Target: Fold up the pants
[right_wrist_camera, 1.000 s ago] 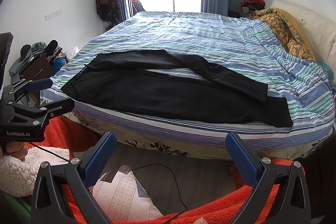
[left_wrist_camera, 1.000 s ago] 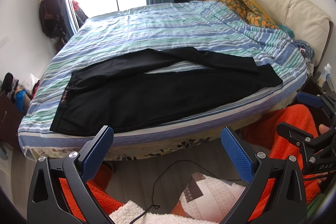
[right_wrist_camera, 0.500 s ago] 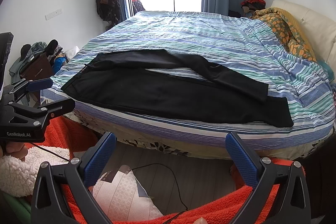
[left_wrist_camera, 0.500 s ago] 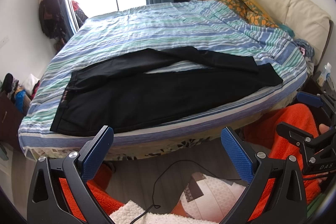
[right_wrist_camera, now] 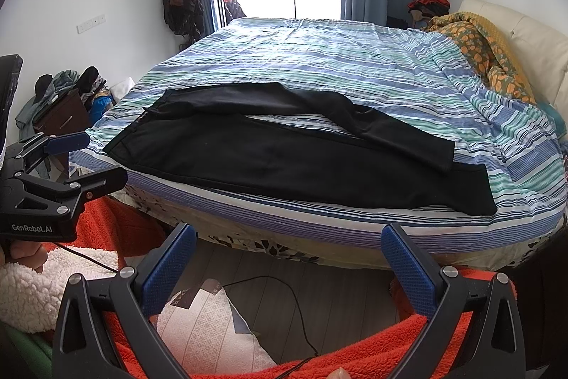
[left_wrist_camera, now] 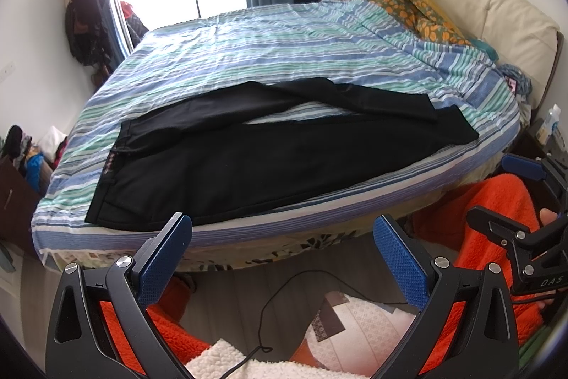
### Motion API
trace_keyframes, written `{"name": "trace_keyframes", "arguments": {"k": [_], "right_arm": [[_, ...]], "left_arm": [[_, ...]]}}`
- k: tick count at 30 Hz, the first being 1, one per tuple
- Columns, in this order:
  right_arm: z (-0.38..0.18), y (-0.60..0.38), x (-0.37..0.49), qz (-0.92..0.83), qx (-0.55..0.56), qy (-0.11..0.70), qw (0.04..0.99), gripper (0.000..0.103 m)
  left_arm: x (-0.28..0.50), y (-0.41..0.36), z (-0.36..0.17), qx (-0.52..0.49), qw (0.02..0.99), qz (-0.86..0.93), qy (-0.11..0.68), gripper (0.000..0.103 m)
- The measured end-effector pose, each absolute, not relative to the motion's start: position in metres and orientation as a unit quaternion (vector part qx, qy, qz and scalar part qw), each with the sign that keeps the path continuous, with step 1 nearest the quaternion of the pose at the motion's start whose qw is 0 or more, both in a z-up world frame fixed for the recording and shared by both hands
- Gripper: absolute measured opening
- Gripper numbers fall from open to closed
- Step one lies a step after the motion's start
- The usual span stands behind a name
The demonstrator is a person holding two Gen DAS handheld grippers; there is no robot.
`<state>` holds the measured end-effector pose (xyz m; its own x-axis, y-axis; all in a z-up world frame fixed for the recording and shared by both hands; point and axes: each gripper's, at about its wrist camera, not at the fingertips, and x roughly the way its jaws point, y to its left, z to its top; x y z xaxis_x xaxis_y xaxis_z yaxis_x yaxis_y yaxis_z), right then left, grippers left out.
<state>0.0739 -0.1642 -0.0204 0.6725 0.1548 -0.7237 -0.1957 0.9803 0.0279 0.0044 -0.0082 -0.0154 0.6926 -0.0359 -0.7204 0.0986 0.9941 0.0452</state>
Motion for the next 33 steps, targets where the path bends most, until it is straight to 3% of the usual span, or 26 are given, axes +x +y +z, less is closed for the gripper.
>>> {"name": "trace_keyframes", "arguments": {"k": [33], "right_arm": [[-0.0212,-0.1638,0.0738,0.096,-0.023,0.395,0.913,0.103]], "left_arm": [[0.0051,-0.0059,-0.0202,0.039,0.917,-0.037,0.395,0.102]]}}
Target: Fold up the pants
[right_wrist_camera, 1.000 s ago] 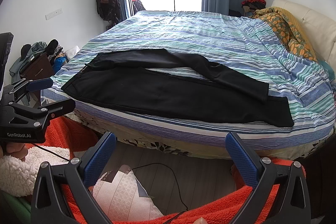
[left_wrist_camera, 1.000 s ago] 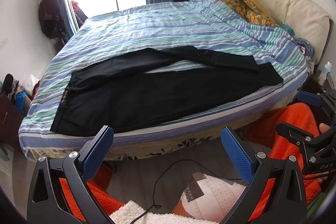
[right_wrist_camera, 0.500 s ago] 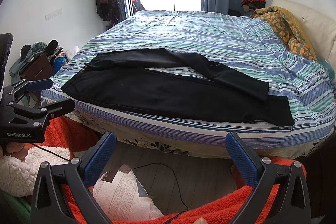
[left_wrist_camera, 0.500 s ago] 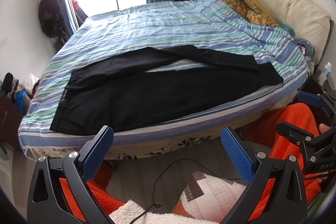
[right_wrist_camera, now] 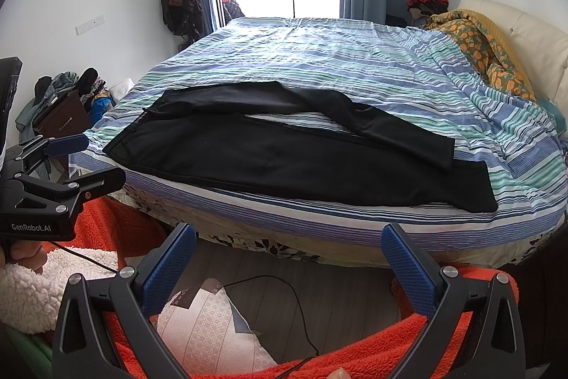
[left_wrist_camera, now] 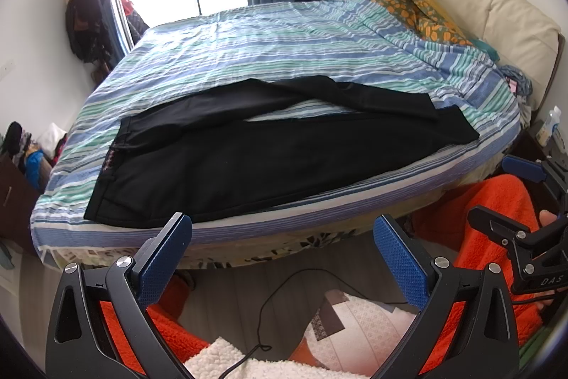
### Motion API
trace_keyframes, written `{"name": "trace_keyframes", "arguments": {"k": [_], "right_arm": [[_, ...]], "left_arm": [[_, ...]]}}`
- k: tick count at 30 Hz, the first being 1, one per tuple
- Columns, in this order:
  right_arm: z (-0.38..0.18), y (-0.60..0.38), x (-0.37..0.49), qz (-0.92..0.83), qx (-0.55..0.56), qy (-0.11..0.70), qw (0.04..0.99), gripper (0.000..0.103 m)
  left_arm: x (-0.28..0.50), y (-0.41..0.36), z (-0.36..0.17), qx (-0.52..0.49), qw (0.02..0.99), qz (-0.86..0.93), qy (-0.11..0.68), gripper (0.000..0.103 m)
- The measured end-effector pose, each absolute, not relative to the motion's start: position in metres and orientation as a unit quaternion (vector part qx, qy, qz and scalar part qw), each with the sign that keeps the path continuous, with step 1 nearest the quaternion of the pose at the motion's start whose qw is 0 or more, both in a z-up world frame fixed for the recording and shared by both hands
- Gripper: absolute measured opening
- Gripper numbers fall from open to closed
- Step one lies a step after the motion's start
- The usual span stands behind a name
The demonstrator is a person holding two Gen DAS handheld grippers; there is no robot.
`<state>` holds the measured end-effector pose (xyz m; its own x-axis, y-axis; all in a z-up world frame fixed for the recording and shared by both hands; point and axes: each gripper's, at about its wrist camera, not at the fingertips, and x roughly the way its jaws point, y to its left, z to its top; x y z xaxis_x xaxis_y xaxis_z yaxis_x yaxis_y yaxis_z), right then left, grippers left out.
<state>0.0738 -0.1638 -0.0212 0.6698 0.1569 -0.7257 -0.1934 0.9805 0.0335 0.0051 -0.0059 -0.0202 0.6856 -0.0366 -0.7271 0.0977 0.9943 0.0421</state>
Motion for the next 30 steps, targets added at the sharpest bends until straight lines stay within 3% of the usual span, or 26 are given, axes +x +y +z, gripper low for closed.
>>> {"name": "trace_keyframes", "arguments": {"k": [30], "right_arm": [[-0.0222,-0.1674,0.077,0.097,-0.02,0.4,0.911,0.103]], "left_arm": [[0.0066,-0.0085,-0.0182,0.043,0.915,-0.036,0.399,0.102]]}}
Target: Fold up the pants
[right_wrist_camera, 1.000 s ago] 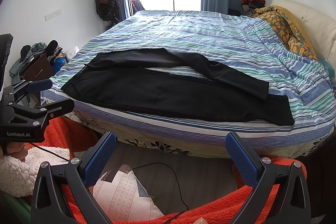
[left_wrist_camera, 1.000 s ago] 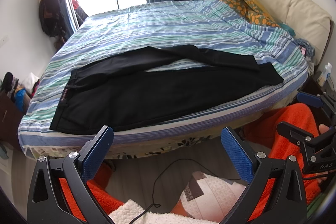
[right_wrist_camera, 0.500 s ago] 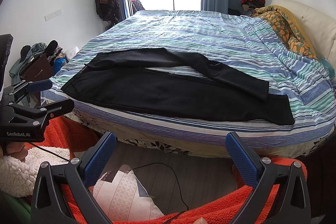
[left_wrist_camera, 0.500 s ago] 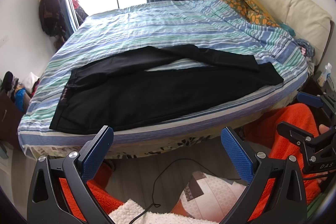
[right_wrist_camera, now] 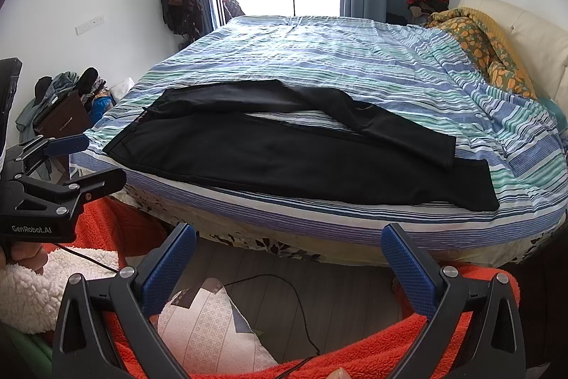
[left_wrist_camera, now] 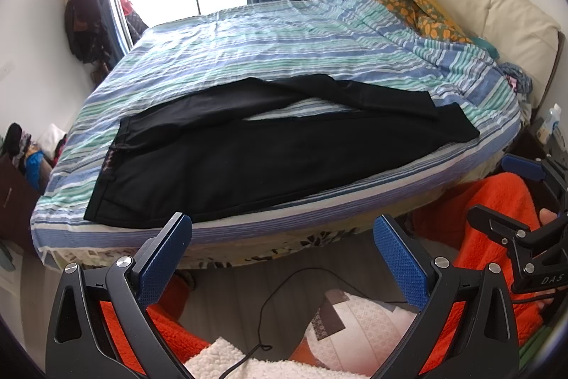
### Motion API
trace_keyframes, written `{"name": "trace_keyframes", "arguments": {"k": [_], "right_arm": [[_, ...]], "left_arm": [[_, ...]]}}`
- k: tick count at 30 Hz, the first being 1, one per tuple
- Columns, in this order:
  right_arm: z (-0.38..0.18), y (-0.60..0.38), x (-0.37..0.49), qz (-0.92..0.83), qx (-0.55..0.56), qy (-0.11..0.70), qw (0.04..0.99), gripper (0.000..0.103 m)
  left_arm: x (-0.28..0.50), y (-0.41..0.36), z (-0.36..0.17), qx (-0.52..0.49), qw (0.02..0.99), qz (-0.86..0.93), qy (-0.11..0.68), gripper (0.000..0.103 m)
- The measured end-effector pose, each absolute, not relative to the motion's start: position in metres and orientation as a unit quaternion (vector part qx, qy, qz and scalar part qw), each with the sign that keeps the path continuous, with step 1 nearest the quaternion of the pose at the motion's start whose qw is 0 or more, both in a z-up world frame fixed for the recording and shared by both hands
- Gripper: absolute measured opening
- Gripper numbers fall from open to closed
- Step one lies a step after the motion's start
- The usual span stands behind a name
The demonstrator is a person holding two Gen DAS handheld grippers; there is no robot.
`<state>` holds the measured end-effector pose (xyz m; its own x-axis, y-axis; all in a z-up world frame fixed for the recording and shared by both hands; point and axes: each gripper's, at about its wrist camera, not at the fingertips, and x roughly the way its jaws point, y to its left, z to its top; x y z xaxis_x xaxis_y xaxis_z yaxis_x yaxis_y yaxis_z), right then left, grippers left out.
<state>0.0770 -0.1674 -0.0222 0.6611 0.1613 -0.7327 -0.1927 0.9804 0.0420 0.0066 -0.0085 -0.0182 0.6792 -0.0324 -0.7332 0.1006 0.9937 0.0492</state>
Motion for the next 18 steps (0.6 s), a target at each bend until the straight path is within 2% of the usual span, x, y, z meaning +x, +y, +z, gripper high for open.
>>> {"name": "trace_keyframes", "arguments": {"k": [18], "right_arm": [[-0.0222,-0.167,0.0785,0.097,-0.018,0.402,0.91,0.103]], "left_arm": [[0.0074,-0.0104,-0.0177,0.044,0.915,-0.036,0.399,0.102]]}}
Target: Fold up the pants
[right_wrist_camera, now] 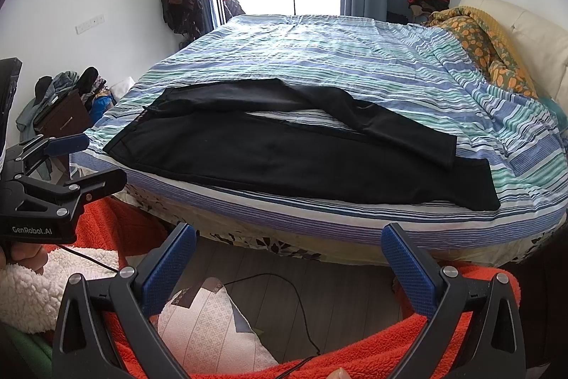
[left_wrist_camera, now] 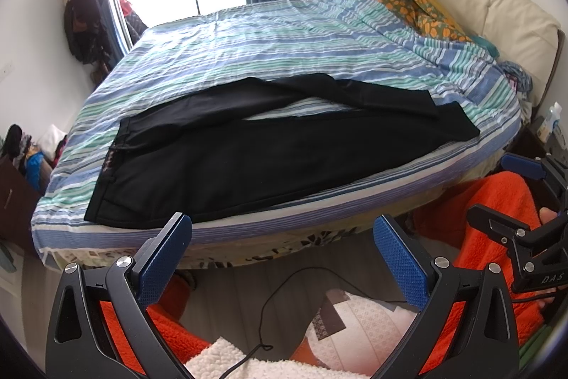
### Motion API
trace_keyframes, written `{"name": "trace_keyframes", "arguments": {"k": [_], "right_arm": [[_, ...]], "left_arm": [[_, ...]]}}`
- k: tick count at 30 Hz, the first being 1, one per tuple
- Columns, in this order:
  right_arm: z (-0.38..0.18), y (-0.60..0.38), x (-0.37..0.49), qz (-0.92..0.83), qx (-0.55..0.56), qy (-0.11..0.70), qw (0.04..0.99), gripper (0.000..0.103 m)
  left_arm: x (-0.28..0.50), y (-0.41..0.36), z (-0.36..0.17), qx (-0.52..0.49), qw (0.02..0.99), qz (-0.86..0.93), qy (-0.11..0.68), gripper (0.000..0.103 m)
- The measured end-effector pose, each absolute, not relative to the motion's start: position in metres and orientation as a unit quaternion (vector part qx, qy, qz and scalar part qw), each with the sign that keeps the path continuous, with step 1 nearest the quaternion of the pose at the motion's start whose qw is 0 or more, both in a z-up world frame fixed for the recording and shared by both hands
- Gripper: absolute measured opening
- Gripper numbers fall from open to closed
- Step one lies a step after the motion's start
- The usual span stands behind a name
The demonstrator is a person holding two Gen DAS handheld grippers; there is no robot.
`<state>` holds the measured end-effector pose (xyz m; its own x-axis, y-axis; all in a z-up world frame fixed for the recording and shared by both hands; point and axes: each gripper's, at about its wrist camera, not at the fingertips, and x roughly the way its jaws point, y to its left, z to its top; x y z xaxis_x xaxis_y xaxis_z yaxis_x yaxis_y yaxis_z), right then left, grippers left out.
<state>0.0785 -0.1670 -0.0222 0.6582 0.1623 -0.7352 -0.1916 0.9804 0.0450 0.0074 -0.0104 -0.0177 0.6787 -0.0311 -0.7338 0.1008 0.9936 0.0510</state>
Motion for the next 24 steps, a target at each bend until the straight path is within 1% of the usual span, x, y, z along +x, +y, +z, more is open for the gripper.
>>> {"name": "trace_keyframes", "arguments": {"k": [24], "right_arm": [[-0.0232,-0.1696,0.0787,0.098,-0.015,0.404,0.909,0.103]], "left_arm": [[0.0079,-0.0114,-0.0185,0.043,0.914,-0.036,0.401,0.102]]}}
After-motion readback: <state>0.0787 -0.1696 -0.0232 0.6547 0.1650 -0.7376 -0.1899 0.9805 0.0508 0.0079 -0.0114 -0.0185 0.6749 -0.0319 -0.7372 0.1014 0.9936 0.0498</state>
